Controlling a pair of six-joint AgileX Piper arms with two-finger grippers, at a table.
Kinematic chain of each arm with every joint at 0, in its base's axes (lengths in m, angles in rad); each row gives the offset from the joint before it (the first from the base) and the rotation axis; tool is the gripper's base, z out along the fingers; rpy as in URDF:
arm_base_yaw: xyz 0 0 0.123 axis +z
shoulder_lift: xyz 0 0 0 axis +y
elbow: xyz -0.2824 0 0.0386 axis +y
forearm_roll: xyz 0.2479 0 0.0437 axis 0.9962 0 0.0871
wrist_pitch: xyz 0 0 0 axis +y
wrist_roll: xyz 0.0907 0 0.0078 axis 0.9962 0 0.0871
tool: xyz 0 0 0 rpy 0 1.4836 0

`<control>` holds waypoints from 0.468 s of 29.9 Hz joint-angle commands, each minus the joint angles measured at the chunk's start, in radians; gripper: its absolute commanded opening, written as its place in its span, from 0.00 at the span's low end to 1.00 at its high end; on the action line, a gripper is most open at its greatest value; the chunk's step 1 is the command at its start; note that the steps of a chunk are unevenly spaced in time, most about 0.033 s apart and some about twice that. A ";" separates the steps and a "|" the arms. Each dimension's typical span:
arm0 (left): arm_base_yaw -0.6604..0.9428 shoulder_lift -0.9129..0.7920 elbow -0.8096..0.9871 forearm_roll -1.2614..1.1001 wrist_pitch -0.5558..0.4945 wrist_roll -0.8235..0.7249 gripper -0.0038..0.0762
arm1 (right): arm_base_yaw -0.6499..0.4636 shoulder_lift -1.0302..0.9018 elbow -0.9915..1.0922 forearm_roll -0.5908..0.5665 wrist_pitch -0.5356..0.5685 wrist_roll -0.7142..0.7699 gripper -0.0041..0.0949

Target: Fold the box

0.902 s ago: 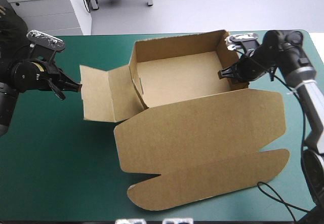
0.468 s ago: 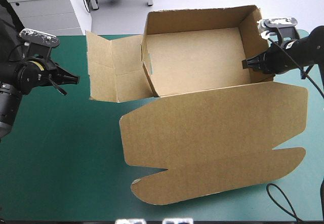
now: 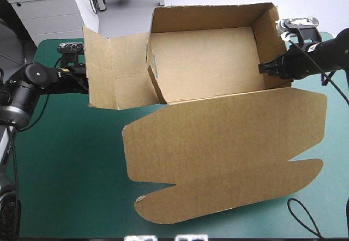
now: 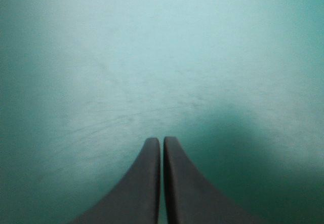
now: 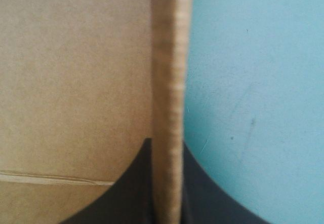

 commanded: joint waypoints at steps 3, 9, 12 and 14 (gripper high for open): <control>-0.002 0.002 -0.029 -0.390 0.095 0.186 0.06 | -0.007 -0.044 -0.029 0.052 -0.004 -0.002 0.02; -0.002 0.008 -0.029 -0.582 0.195 0.270 0.06 | -0.007 -0.044 -0.029 0.052 -0.004 -0.006 0.02; -0.002 0.008 -0.029 -0.667 0.248 0.292 0.06 | -0.007 -0.044 -0.029 0.050 -0.004 -0.006 0.02; -0.002 0.008 -0.029 -0.731 0.281 0.313 0.06 | -0.007 -0.044 -0.029 0.046 -0.004 -0.006 0.02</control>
